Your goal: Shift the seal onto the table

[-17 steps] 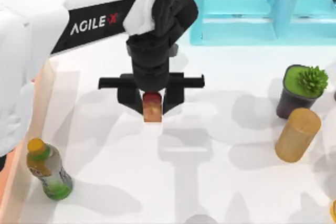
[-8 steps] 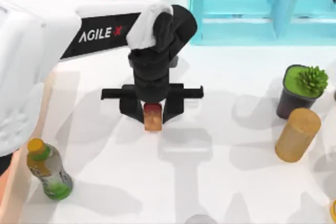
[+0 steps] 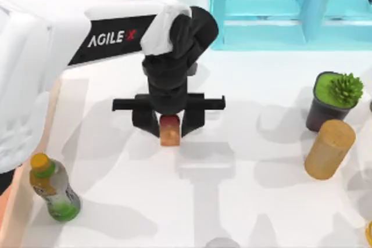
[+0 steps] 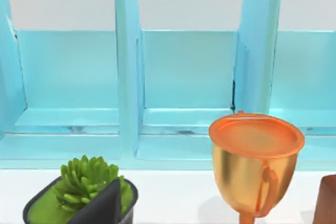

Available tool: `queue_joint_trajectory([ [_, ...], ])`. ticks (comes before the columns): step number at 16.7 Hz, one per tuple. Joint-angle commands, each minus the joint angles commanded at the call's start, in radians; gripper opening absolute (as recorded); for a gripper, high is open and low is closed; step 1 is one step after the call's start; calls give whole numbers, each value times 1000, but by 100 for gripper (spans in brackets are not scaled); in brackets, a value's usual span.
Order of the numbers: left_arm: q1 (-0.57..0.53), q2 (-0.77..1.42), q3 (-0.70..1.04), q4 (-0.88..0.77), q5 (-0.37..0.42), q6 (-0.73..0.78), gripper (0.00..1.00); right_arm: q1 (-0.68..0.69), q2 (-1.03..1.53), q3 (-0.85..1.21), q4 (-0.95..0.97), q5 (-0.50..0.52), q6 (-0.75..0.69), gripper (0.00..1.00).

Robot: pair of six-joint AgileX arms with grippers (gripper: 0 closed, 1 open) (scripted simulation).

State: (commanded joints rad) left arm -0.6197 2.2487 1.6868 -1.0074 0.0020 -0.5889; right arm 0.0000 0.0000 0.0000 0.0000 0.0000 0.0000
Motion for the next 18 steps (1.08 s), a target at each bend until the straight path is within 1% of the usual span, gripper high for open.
queue_joint_trajectory([
  [5, 0, 0, 0, 0, 0, 0, 98, 0, 0, 0, 0, 0, 0, 100],
  [6, 0, 0, 0, 0, 0, 0, 100, 0, 0, 0, 0, 0, 0, 100],
  [15, 1, 0, 3, -3, 0, 0, 100, 0, 0, 0, 0, 0, 0, 100],
  [18, -4, 7, 73, -71, 4, -3, 100, 0, 0, 0, 0, 0, 0, 100],
])
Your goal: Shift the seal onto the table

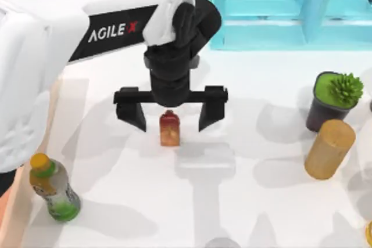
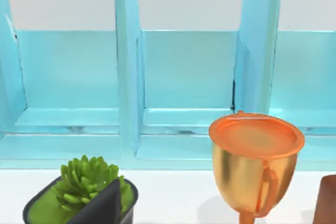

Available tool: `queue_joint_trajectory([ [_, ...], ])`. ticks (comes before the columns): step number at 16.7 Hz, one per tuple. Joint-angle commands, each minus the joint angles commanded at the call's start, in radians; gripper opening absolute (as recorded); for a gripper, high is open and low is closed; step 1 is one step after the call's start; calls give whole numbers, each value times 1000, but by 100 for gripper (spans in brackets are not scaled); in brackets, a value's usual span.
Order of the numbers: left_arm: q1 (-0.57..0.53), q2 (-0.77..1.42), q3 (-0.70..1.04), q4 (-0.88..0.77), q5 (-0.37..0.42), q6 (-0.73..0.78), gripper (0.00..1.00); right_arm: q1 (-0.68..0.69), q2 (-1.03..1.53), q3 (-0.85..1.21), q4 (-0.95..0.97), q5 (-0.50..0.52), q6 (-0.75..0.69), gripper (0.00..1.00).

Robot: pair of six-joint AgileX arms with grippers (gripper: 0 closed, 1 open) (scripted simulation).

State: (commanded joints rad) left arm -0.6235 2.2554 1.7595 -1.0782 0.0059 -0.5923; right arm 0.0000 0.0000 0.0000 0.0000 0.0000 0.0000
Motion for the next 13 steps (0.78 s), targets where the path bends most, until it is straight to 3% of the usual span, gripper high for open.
queue_joint_trajectory([
  [9, 0, -15, 441, -460, -2, -4, 100, 0, 0, 0, 0, 0, 0, 100],
  [13, 1, -27, 496, -518, -4, -1, 100, 0, 0, 0, 0, 0, 0, 100],
])
